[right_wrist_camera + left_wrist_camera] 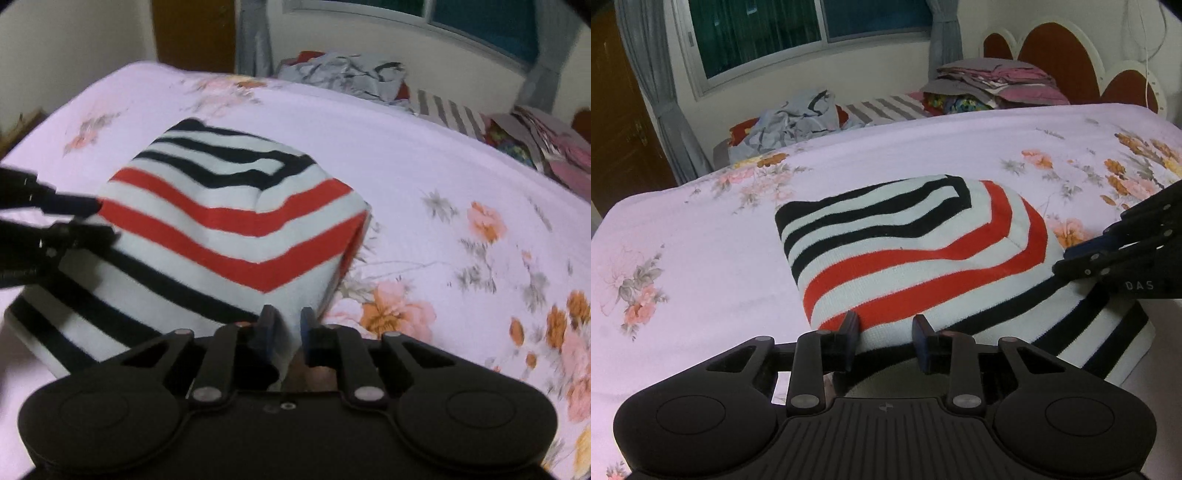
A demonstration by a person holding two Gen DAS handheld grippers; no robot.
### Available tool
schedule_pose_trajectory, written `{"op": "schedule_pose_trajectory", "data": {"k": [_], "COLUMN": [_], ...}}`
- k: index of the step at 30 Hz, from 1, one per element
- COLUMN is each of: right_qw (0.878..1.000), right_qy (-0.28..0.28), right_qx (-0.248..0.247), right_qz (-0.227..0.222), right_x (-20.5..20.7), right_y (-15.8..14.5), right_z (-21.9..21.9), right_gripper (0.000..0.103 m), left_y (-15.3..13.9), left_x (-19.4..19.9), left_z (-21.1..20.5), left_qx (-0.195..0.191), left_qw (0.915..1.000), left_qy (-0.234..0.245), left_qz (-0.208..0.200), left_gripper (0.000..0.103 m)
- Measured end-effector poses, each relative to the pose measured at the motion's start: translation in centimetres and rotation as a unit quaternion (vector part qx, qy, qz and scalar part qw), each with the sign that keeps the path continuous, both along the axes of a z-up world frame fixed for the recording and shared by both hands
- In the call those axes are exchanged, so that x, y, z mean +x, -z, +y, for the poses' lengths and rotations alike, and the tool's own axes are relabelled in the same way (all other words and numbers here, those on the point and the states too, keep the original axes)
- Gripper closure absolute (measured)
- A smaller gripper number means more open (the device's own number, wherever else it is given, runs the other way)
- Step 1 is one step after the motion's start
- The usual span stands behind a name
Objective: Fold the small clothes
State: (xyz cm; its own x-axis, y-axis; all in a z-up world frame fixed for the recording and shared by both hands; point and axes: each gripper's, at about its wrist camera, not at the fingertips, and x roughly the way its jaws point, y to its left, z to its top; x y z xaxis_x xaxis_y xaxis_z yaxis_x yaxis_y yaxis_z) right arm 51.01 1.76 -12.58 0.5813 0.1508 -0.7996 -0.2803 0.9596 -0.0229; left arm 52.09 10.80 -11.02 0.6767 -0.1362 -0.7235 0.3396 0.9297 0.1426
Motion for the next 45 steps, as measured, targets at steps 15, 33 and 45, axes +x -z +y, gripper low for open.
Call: {"op": "schedule_pose_trajectory", "data": {"k": [15,33,45], "right_qw": [0.999,0.997,0.994], "right_qy": [-0.036,0.004,0.018], "right_qx": [-0.001,0.072,0.090], "right_qz": [-0.011,-0.026,-0.056], "right_x": [-6.6,-9.9,-16.6], "right_y": [-1.8,-2.6,-6.1], "right_z": [0.6,-2.0,-4.3], "right_gripper": [0.087,0.086,0.085], "left_y": [-0.5,-1.0,-4.4], "left_x": [-8.5,-11.6,-17.7], "left_z": [2.4,1.0,-0.6], "left_qx": [-0.008,0.007,-0.012], "left_qw": [0.9990,0.9957,0.9934], "left_qy": [-0.042,-0.092,-0.105], "left_qz": [0.013,-0.008,-0.043], "left_gripper": [0.072,0.072,0.072]}}
